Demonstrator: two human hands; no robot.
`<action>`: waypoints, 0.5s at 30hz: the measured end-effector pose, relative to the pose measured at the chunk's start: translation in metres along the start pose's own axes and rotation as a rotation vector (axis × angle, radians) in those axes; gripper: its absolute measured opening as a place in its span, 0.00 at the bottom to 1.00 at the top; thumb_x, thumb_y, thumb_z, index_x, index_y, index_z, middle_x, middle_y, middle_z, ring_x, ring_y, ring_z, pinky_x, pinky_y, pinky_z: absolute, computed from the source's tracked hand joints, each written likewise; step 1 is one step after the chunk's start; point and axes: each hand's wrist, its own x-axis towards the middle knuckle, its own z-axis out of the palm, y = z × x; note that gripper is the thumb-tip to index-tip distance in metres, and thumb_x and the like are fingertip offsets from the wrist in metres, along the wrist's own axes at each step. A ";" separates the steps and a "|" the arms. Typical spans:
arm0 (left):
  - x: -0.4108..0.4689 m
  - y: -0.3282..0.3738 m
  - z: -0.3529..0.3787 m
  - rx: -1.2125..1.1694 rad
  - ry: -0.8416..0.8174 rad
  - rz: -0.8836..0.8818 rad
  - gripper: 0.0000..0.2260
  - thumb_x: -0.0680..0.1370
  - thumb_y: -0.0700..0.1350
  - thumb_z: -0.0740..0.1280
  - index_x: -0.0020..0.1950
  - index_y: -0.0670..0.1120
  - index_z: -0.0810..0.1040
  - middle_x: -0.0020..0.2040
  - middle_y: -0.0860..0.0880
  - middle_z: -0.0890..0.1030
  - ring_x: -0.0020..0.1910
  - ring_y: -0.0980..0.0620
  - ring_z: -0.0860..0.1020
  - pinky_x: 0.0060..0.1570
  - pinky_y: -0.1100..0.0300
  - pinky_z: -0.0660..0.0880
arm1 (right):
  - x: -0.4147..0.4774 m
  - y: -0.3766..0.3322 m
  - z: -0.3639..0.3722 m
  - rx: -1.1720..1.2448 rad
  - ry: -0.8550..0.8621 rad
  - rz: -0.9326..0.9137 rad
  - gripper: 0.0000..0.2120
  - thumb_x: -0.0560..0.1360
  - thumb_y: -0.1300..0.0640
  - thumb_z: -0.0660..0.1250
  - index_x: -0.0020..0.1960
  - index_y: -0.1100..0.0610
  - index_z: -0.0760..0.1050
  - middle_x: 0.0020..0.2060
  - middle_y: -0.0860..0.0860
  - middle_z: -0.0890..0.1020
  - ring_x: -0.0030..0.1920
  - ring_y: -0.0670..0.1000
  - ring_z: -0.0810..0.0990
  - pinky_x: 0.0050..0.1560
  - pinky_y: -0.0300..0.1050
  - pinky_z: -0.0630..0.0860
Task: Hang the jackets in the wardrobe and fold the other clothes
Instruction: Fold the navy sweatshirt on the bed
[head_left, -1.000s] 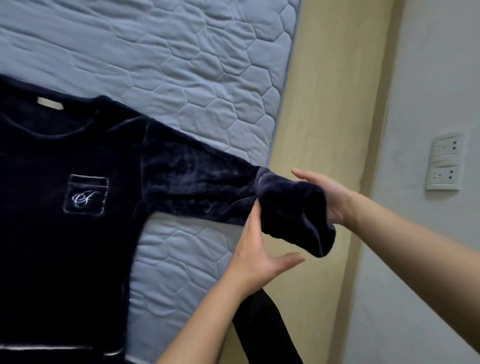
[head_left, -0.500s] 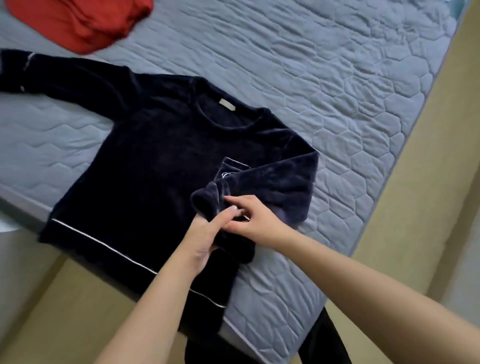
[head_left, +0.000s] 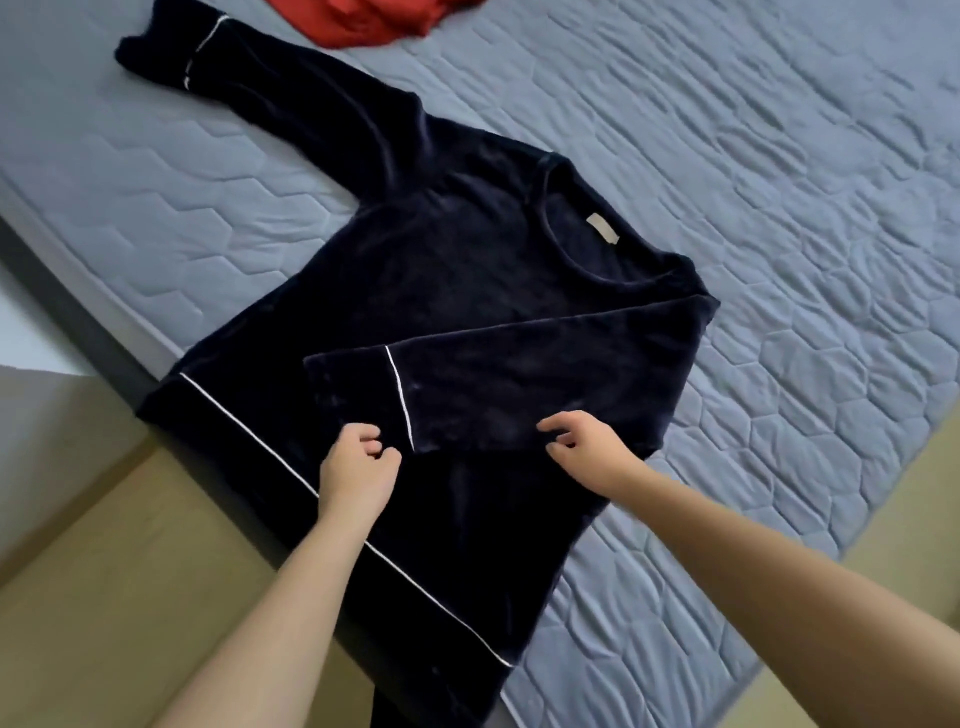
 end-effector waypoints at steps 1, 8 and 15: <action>-0.003 -0.003 0.015 -0.035 -0.039 -0.025 0.11 0.74 0.43 0.65 0.56 0.52 0.76 0.49 0.56 0.79 0.41 0.60 0.75 0.34 0.69 0.66 | 0.006 0.010 -0.009 -0.048 0.025 0.017 0.15 0.76 0.61 0.63 0.62 0.53 0.76 0.61 0.51 0.75 0.58 0.50 0.77 0.56 0.38 0.71; -0.031 0.012 0.122 -0.355 -0.362 -0.253 0.07 0.75 0.39 0.67 0.52 0.46 0.79 0.45 0.50 0.83 0.45 0.55 0.82 0.40 0.61 0.79 | 0.030 0.076 -0.067 -0.081 0.282 0.154 0.14 0.74 0.63 0.63 0.59 0.56 0.75 0.56 0.54 0.75 0.45 0.50 0.76 0.48 0.41 0.70; -0.050 0.062 0.211 -0.796 -0.599 -0.416 0.08 0.79 0.38 0.64 0.57 0.39 0.76 0.53 0.43 0.82 0.53 0.48 0.80 0.49 0.55 0.78 | 0.048 0.111 -0.103 0.020 0.430 0.111 0.28 0.73 0.61 0.63 0.72 0.51 0.62 0.70 0.48 0.65 0.55 0.50 0.77 0.55 0.51 0.76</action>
